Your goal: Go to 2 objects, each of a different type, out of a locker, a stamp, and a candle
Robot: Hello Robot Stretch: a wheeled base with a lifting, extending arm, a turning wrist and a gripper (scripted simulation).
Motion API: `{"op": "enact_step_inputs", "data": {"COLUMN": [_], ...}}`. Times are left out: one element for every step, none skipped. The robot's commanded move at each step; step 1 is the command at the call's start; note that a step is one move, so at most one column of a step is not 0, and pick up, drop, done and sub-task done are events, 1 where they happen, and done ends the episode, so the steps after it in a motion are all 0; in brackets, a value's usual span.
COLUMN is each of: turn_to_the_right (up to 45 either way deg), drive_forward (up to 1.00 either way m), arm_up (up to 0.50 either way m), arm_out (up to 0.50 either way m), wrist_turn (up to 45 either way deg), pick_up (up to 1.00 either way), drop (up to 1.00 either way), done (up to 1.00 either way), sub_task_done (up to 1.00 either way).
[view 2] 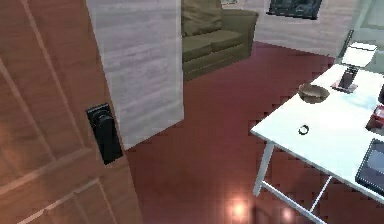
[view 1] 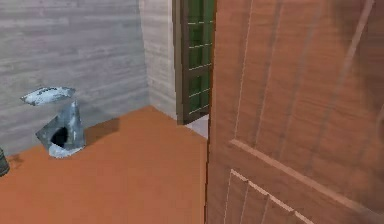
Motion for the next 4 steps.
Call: {"op": "enact_step_inputs", "data": {"turn_to_the_right": [0.0,-39.0,0.0,15.0], "drive_forward": [0.40,0.00,0.45,0.00], "arm_up": [0.00,0.00,0.00,0.00], "arm_out": [0.00,0.00,0.00,0.00], "wrist_turn": [0.0,0.0,0.0,0.0], "pick_up": [0.00,0.00,0.00,0.00], "drop": [0.00,0.00,0.00,0.00], "done": [0.00,0.00,0.00,0.00], "sub_task_done": [0.00,0.00,0.00,0.00]}}
